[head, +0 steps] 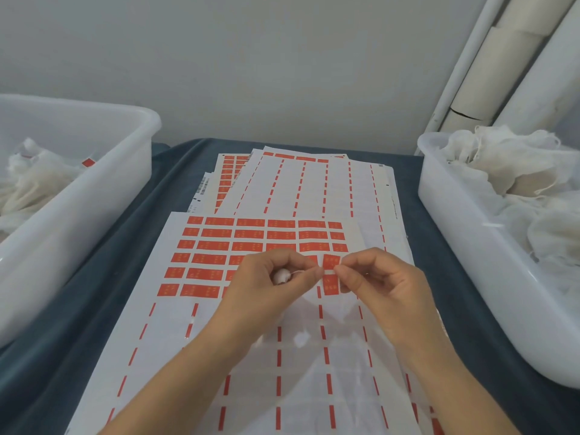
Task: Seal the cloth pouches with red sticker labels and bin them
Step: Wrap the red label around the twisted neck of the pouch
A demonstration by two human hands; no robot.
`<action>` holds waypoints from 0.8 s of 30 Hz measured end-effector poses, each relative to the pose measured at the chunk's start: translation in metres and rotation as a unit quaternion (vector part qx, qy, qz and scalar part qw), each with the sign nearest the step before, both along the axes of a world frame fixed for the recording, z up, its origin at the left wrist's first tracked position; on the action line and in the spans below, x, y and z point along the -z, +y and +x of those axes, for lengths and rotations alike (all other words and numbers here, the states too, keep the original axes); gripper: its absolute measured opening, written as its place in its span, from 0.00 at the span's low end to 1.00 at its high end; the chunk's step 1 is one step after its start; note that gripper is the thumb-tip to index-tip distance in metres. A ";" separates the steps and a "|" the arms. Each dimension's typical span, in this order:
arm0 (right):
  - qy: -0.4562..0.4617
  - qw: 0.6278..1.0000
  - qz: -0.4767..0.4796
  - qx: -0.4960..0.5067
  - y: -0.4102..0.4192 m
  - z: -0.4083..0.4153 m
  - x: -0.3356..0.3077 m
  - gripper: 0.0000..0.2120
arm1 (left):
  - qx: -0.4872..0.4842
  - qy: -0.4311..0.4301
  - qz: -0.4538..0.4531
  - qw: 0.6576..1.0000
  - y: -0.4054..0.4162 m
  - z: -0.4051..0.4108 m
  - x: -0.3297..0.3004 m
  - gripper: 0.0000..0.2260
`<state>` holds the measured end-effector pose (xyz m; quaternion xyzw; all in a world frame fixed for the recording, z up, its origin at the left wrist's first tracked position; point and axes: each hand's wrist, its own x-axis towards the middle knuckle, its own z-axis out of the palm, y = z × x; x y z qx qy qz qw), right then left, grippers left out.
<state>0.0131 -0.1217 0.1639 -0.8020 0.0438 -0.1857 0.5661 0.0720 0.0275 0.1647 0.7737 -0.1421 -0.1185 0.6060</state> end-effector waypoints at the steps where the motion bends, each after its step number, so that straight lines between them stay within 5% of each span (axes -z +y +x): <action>1: -0.001 1.000 -0.002 0.001 0.000 0.000 0.000 0.08 | 0.001 -0.003 0.000 1.000 0.000 0.000 0.000 0.05; 9: 0.012 0.998 0.044 0.030 -0.001 0.003 -0.006 0.24 | -0.040 0.018 -0.038 0.998 0.002 0.003 -0.002 0.08; 18: 0.076 0.994 0.074 -0.027 0.000 0.001 -0.006 0.09 | -0.022 0.040 -0.057 0.997 0.000 -0.003 -0.004 0.04; 24: 0.073 0.995 0.069 -0.010 -0.003 0.001 -0.006 0.09 | 0.003 -0.018 -0.020 1.000 0.000 -0.003 -0.003 0.05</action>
